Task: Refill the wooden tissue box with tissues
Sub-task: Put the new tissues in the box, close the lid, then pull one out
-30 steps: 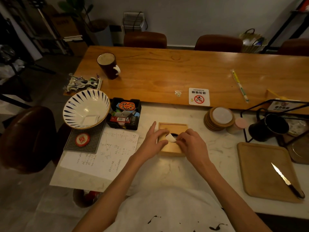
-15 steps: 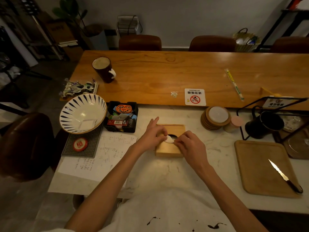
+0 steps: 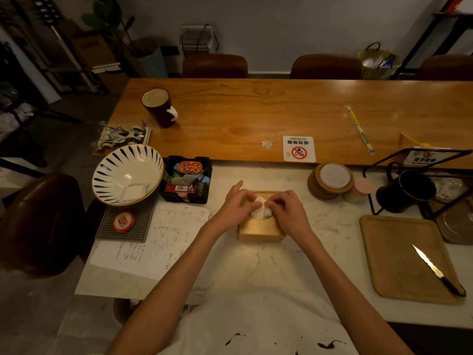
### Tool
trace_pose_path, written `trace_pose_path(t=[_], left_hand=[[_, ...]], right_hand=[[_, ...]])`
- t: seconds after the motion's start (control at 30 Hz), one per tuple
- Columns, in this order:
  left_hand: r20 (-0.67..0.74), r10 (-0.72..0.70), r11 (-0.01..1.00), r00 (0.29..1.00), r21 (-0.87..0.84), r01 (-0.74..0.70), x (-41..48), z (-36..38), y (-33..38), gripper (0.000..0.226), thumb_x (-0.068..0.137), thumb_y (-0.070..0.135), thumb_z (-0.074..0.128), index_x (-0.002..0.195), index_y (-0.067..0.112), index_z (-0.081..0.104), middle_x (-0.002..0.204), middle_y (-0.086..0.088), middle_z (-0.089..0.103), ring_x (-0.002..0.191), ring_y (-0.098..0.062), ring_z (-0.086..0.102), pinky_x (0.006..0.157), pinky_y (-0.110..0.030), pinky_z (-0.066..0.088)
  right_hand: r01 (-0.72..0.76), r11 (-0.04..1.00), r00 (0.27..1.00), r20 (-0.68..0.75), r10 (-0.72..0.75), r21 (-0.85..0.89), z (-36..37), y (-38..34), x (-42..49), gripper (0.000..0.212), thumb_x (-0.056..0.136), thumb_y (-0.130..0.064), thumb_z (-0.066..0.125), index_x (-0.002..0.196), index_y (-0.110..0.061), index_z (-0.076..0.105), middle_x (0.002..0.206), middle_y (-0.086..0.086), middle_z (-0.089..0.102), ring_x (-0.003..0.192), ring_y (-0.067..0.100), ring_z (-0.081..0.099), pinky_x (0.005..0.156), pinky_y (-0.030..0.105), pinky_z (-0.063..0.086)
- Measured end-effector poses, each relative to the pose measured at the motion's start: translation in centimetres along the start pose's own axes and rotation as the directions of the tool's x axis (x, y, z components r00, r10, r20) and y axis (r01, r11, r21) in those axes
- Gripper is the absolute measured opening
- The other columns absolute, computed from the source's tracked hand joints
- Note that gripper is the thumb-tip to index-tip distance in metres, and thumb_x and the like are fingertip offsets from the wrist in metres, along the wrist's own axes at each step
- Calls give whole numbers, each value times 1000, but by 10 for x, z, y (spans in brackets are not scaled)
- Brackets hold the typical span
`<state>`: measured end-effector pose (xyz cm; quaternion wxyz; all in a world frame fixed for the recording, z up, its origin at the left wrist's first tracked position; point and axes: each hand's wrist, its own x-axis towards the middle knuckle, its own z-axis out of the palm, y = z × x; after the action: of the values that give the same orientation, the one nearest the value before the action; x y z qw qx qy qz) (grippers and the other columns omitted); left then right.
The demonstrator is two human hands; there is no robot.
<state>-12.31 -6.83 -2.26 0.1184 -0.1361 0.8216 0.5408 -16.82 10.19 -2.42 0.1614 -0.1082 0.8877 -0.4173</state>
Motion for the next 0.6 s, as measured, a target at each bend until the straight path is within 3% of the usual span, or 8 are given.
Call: trace_pose_path(t=[0.13, 0.23, 0.47, 0.6], left_hand=[[32, 33, 999, 999, -15, -33, -4, -3, -13, 5, 89, 25, 65, 92, 20, 66, 162, 1, 13, 145, -20, 22, 111, -33, 26], [-19, 37, 999, 999, -11, -37, -6, -1, -13, 14, 91, 21, 63, 96, 9, 68, 161, 1, 18, 143, -19, 26, 105, -28, 27], [-106, 32, 999, 994, 3, -32, -3, 7, -17, 12, 92, 14, 60, 88, 3, 64, 157, -1, 26, 143, -18, 28, 109, -29, 24], [-39, 55, 997, 998, -48, -57, -5, 6, -17, 9, 86, 16, 68, 81, 21, 63, 159, 3, 21, 142, -15, 24, 113, -36, 27]], right_hand=[[48, 999, 997, 53, -47, -3, -6, 7, -5, 20, 90, -30, 64, 103, -17, 71, 116, -2, 44, 101, 9, 49, 92, 24, 43], [78, 996, 995, 64, -76, -33, -6, 16, -6, 19, 89, -31, 66, 101, -18, 71, 121, -1, 43, 104, 11, 51, 92, 27, 45], [75, 997, 992, 95, -78, 31, -4, 20, 5, 12, 90, -22, 66, 97, -14, 71, 117, -1, 38, 103, 13, 51, 96, 28, 44], [112, 993, 982, 148, -114, 23, -7, 25, 9, 12, 90, -20, 66, 98, -13, 71, 119, -1, 36, 106, 13, 47, 100, 30, 42]])
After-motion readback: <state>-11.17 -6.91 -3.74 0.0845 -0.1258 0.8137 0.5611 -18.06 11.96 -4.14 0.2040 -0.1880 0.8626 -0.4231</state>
